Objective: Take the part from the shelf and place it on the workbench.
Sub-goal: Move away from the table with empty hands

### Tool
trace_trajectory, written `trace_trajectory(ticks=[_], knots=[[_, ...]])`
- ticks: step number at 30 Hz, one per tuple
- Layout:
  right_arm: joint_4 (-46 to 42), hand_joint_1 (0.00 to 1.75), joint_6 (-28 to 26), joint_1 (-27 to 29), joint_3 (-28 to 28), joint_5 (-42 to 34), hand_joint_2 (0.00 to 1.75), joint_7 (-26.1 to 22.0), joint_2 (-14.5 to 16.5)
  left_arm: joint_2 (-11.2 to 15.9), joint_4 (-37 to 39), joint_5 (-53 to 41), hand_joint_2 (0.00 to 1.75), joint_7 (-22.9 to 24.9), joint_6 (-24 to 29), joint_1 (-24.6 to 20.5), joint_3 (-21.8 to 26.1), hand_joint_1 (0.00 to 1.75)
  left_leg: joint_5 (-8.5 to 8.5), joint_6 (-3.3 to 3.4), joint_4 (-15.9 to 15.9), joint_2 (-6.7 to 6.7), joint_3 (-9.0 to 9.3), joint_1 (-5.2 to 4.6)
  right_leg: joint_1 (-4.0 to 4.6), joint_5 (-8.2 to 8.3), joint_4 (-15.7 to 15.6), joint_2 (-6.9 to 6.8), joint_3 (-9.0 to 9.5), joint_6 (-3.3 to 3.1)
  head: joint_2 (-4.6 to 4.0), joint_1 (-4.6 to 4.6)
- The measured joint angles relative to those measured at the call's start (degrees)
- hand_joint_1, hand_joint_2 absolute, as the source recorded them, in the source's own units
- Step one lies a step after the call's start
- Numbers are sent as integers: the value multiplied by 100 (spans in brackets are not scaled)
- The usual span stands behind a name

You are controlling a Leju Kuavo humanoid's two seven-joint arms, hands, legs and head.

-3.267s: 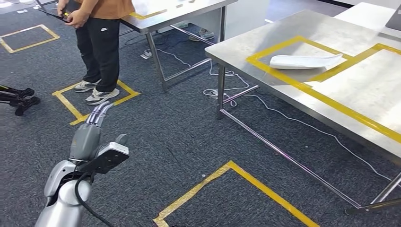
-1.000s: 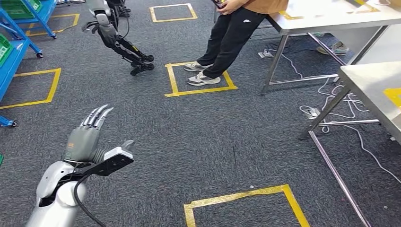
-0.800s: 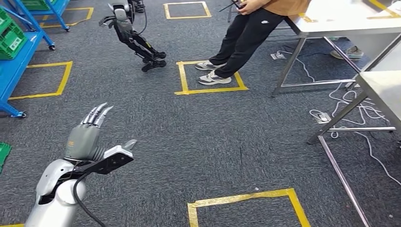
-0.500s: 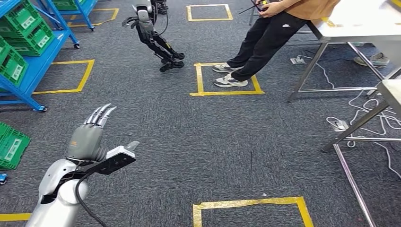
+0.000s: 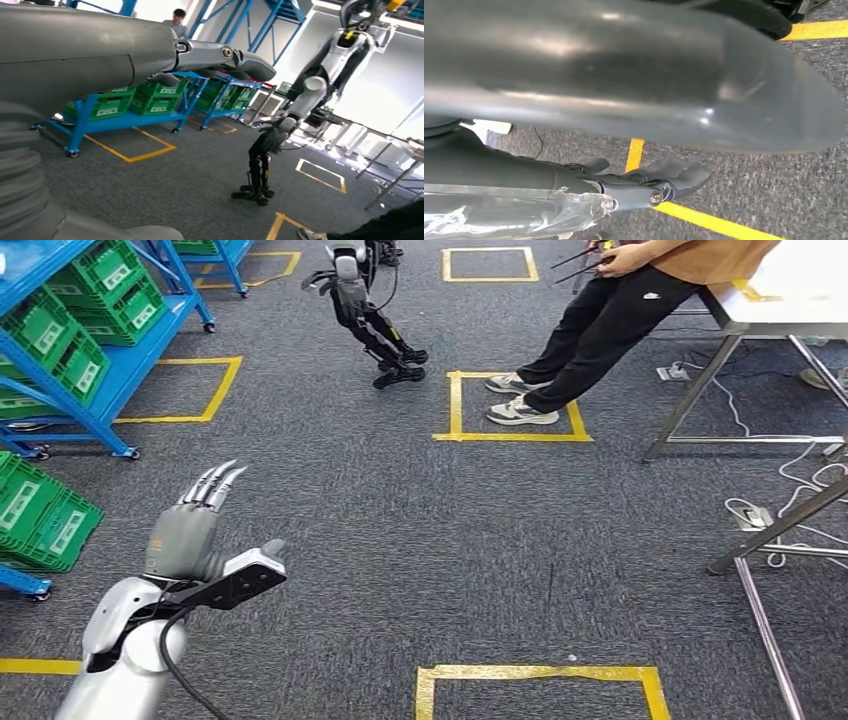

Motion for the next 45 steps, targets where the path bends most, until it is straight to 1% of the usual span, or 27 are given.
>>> trace_trajectory(ticks=[1,3,5,8,9,10,11,14,16,18,20,22,24,25,26,27,29,31,34,35,36,38,40,41,42,44,45], knots=[[0,0,-1,1,0,1,0,2,0,0,1,1,175,0,-1,-6,-4,0,5,25,-118,43,52,-16,16,-11,3,-41,4,25,0,8],[0,0,-2,1,0,2,0,7,0,4,2,3,175,0,-3,-1,-9,0,9,88,-156,-46,40,-24,15,-27,-6,-119,13,78,0,24],[0,0,-3,-1,0,4,0,7,1,11,3,5,175,1,-5,0,-8,0,30,156,-172,-139,40,-6,-7,-161,165,-1,-55,142,0,27],[0,0,-4,8,1,4,0,5,1,10,9,7,175,1,-14,-4,-15,0,38,213,-179,-280,41,11,-27,-677,1220,270,-544,199,0,37],[0,0,-4,15,1,4,0,5,1,10,14,7,175,1,-17,-2,-17,0,38,216,-178,-334,42,10,-29,-781,1553,291,-717,206,0,37],[0,0,-4,20,1,3,0,5,1,11,20,7,175,1,-20,0,-17,0,37,216,-177,-390,45,11,-32,-778,1702,299,-810,211,0,38],[0,0,-4,22,0,3,0,5,1,11,24,7,175,1,-20,2,-17,0,36,214,-175,-449,50,13,-40,-658,1608,304,-786,211,0,37],[0,0,-5,13,1,2,0,5,1,11,26,7,175,1,-20,1,-17,0,22,166,-151,-620,67,27,-96,-86,470,486,-269,215,0,40],[0,0,-7,7,1,2,0,6,1,12,26,7,175,1,-19,-2,-17,0,29,99,-137,-705,39,29,-111,7,79,622,-78,188,0,39],[0,0,-8,2,1,2,0,7,1,16,26,7,175,1,-18,11,-17,0,57,31,-159,-762,11,46,-90,14,59,594,-65,111,0,36],[0,0,-8,-3,0,2,0,7,1,24,26,7,175,0,-18,25,-19,0,-23,-25,-76,-649,-40,52,-85,42,38,521,-61,25,0,26],[0,0,-8,0,0,2,0,5,1,29,27,8,175,0,-18,21,-22,0,-343,-60,463,-442,-292,41,-82,53,25,428,-61,-33,0,6],[0,0,-8,13,0,2,0,7,0,31,32,8,175,1,-18,24,-23,0,-684,-76,1268,-364,-686,40,-67,47,25,318,-69,-56,0,-2],[0,0,-8,17,0,2,0,7,0,32,38,8,175,1,-18,31,-23,0,-730,-76,1500,-359,-804,40,-61,45,25,263,-72,-59,0,-2],[0,0,-8,16,0,2,0,7,0,33,43,7,175,1,-18,36,-23,0,-663,-72,1511,-356,-812,39,-57,42,25,213,-71,-61,0,-3],[0,0,-8,11,0,2,0,6,0,35,46,7,175,2,-18,38,-23,0,-501,-64,1290,-339,-697,39,-55,39,25,166,-66,-59,0,-2],[0,0,-8,3,0,2,0,6,1,38,48,8,175,1,-18,33,-23,0,-138,-45,495,-169,-270,26,-36,21,33,86,-48,-34,0,-4],[0,0,-9,3,0,2,0,7,1,37,48,9,175,1,-18,19,-30,0,5,-6,-38,-14,3,4,-1,1,46,19,-45,14,0,6],[0,0,-9,2,0,2,0,8,1,41,48,9,175,2,-18,31,-37,0,13,80,-131,-89,14,-9,0,-26,51,-74,-37,91,0,24],[0,0,-9,0,0,2,0,7,1,45,48,11,175,2,-17,33,-37,0,22,115,-138,-133,16,-1,-11,-90,126,-29,-62,122,0,28],[0,0,-9,-1,0,2,0,7,1,46,48,13,175,2,-17,31,-38,0,33,151,-146,-174,21,12,-23,-208,308,50,-137,152,0,38],[0,0,-8,3,0,-1,0,7,1,44,49,20,175,1,-16,26,-46,0,43,193,-149,-261,22,25,-35,-563,1011,237,-461,188,0,60],[0,0,-7,18,0,-4,0,9,1,42,50,24,175,2,-17,33,-52,0,45,202,-147,-361,19,25,-38,-771,1656,292,-786,200,0,64],[0,0,-7,23,0,-5,0,12,1,43,50,24,175,2,-18,37,-52,0,46,201,-145,-416,22,27,-40,-719,1702,298,-824,200,0,64],[0,0,-7,26,0,-6,0,14,1,43,50,24,175,2,-18,39,-52,0,47,196,-143,-474,27,31,-46,-563,1519,307,-749,197,0,63],[0,0,-8,19,0,-7,0,19,1,43,50,24,175,1,-18,40,-52,0,47,164,-133,-580,35,44,-79,-173,743,423,-386,201,0,65],[0,0,-8,14,0,-7,0,21,1,44,50,24,175,1,-18,37,-52,0,45,135,-117,-630,24,43,-96,-57,405,512,-219,194,0,65]])
